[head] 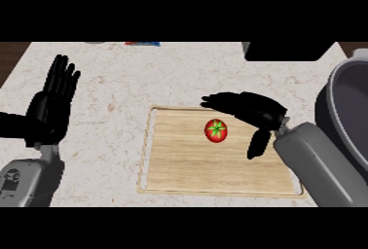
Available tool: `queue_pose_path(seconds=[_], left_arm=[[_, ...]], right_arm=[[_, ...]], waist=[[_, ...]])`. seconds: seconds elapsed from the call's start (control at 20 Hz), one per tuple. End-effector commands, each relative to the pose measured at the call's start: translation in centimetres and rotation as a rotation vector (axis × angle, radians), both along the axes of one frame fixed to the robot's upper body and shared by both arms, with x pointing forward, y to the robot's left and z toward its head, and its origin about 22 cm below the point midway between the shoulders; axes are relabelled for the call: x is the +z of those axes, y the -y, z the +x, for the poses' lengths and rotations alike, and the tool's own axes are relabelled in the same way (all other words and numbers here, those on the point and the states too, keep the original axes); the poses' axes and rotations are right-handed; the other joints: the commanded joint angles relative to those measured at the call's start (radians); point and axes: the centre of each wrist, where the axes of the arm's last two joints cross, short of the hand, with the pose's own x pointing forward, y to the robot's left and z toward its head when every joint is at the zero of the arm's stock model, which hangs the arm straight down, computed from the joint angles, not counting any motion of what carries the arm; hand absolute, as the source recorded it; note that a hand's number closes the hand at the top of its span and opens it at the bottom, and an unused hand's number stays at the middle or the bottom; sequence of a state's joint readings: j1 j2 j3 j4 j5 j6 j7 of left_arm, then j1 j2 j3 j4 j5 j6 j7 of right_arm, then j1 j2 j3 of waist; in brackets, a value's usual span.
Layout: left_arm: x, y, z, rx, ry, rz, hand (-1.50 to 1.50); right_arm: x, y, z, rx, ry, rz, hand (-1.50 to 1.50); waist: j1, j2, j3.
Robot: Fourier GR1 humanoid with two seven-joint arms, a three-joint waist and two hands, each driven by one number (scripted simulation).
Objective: Pick the tomato from the tray and place it in the pot
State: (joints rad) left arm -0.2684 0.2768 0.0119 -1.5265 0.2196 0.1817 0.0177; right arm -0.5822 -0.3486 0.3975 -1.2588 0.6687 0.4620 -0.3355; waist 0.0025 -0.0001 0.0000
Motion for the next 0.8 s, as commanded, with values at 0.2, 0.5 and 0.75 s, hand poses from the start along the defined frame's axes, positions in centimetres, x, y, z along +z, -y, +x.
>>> queue_pose_path(seconds=[0.2, 0.5, 0.75], left_arm=[[1.7, -1.8, -0.6, 0.009, -0.004, 0.016, 0.0], [-0.5, -1.5, -0.1, 0.013, 0.006, 0.017, 0.0], [0.4, -0.3, 0.5, -0.003, 0.01, -0.009, 0.0]], right_arm=[[-1.9, -1.0, 0.4, -0.058, -0.002, -0.045, -1.5], [-4.6, -1.0, 1.6, -0.033, -0.001, -0.043, -1.5], [-6.5, -5.1, 1.3, -0.004, -0.018, -0.039, -1.5]], waist=[[0.004, 0.0, 0.0], [0.003, 0.002, 0.0], [0.005, 0.002, 0.0]])
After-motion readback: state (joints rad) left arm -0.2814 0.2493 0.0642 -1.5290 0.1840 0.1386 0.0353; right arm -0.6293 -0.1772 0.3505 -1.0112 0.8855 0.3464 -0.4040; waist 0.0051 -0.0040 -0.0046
